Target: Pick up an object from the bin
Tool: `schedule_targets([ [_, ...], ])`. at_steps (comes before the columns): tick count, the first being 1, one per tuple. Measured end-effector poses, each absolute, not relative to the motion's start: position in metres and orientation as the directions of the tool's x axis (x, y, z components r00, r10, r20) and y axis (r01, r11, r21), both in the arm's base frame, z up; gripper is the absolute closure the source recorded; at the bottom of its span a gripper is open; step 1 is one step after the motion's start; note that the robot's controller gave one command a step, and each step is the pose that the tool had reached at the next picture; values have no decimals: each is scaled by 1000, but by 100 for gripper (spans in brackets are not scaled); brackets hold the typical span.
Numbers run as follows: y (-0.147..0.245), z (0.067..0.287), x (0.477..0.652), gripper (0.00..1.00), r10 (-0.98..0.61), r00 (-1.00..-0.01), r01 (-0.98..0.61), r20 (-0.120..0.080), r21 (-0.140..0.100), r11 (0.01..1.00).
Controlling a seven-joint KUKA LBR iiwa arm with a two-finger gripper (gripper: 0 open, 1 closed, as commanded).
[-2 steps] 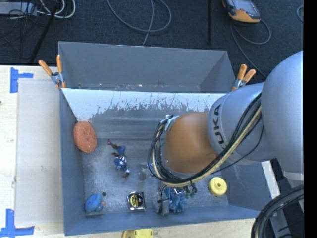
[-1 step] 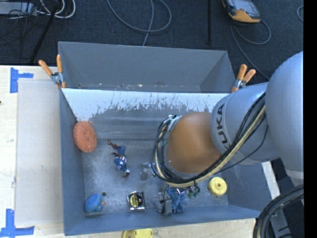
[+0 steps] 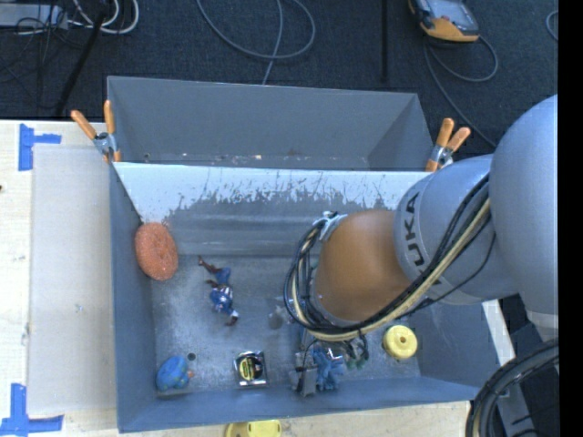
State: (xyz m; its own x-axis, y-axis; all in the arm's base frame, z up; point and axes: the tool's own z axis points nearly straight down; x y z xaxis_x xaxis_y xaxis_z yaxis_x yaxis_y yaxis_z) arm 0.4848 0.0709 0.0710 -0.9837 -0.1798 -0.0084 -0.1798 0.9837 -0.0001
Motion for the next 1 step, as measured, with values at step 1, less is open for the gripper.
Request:
schedule_targets([
  [1,53,76,493,0,-274,-962,-274,-1,1,962],
])
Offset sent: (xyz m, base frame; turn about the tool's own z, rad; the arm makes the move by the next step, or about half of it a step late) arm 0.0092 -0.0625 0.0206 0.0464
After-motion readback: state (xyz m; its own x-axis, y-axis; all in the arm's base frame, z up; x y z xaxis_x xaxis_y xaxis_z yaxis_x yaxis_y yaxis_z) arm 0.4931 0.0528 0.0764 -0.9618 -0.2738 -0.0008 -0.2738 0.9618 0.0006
